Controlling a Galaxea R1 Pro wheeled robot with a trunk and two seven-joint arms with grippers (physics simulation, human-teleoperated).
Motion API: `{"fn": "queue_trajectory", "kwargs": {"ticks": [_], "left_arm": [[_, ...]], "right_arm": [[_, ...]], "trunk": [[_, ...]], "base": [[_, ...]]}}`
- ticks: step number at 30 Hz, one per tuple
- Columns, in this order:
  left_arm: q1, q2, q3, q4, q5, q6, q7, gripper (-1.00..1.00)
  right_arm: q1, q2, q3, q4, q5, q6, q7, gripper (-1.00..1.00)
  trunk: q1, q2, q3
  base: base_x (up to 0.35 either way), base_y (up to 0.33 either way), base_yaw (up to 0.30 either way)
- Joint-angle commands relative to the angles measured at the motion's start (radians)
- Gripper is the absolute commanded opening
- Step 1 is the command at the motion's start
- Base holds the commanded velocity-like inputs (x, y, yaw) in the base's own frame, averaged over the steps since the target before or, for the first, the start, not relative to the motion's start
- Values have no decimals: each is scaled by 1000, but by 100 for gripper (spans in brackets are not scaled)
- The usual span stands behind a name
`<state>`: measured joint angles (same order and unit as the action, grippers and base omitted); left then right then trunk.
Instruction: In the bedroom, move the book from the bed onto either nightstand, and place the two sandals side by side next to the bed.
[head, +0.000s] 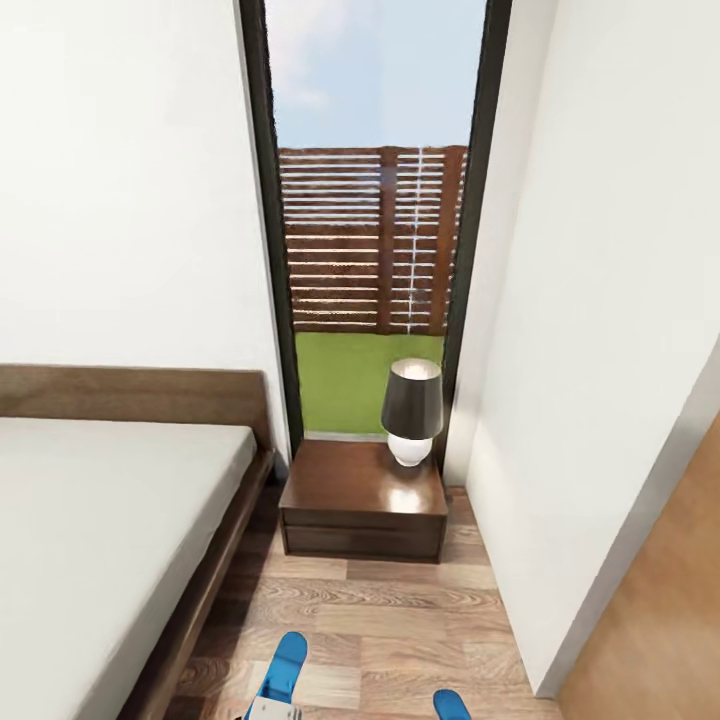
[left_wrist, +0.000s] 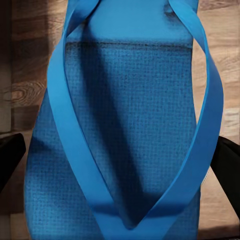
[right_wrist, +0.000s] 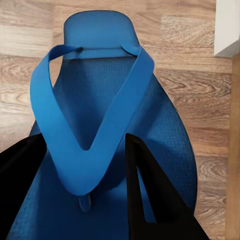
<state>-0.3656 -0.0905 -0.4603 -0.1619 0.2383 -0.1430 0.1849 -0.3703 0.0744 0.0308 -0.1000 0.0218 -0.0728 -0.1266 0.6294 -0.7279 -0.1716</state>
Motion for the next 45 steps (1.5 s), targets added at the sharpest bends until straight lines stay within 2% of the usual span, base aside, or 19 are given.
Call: {"fn": "queue_trajectory", "kwargs": {"ticks": [1,30,45], "left_arm": [[-1,0,-9,1,9,-4,5,-100],[-1,0,-9,1,8,-3,4,-100],[-1,0,-9,1,7,-4,5,-100]], "right_arm": [[-1,0,3,1,3,-2,-5,-100],[-1,1,4,2,3,-2,-5,-100],[-1,1,4,2,3,-2,-5,-100]], "trunk": [[1,-1,-1],[1,-1,-1],[1,-1,-1]], "base": [[325,0,0],[319,0,4],[68,0,227]]}}
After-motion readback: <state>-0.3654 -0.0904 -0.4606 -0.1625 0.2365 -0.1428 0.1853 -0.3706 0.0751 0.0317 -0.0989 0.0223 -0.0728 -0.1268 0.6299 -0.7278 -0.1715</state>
